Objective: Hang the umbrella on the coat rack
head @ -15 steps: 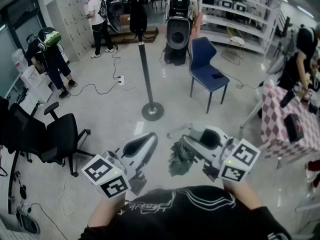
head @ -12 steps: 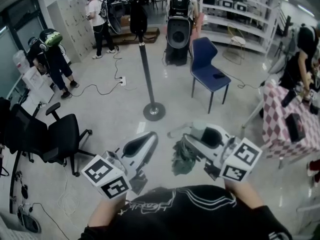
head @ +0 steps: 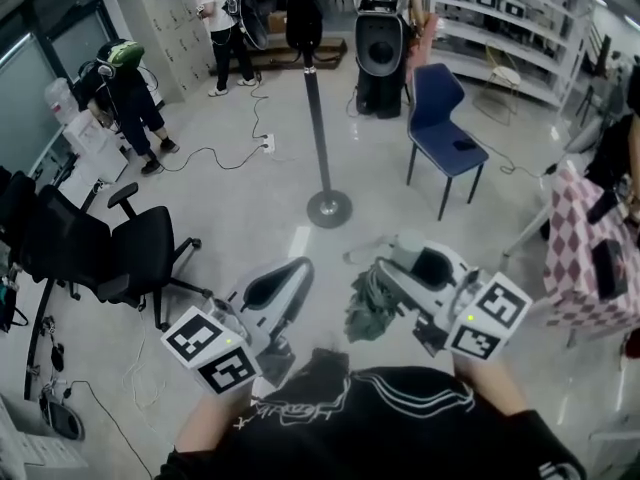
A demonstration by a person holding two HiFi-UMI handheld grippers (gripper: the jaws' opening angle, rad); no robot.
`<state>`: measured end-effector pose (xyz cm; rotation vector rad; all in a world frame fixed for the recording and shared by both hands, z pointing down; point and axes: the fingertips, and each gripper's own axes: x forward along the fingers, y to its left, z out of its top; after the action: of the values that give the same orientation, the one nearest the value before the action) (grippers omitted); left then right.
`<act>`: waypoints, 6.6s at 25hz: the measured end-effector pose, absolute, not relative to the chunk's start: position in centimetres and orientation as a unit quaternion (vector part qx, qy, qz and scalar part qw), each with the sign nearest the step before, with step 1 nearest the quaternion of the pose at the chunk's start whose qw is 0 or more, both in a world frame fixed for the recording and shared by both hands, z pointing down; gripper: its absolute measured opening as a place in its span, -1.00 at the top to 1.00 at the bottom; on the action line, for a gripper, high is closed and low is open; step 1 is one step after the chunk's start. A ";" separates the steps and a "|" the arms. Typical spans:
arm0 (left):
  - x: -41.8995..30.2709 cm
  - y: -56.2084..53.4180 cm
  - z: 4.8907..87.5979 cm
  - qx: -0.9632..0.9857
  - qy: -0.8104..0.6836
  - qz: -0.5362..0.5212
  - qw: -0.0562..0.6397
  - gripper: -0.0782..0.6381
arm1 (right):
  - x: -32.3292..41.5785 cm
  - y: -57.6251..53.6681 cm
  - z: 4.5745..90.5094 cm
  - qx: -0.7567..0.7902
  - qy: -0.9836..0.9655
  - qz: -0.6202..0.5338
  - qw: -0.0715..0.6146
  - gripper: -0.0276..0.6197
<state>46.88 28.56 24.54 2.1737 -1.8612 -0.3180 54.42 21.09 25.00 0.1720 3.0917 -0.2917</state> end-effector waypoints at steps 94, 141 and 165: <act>-12.2 -15.2 38.3 0.762 -0.558 -0.068 0.323 0.69 | -6.1 -19.5 32.8 0.075 0.988 -0.135 -0.030 0.42; -20.5 -17.9 36.0 0.891 -0.306 -0.037 0.332 0.79 | -15.3 -16.1 31.7 -0.156 0.981 -0.108 -0.036 0.42; -25.0 -20.7 33.7 0.897 -0.356 -0.024 0.260 0.79 | -18.2 -18.8 31.3 -0.192 0.975 -0.102 -0.040 0.42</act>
<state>-25.00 -20.69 33.74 2.4303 -0.9630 -0.0655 -18.21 -18.77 31.25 -0.6185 3.1438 -0.3272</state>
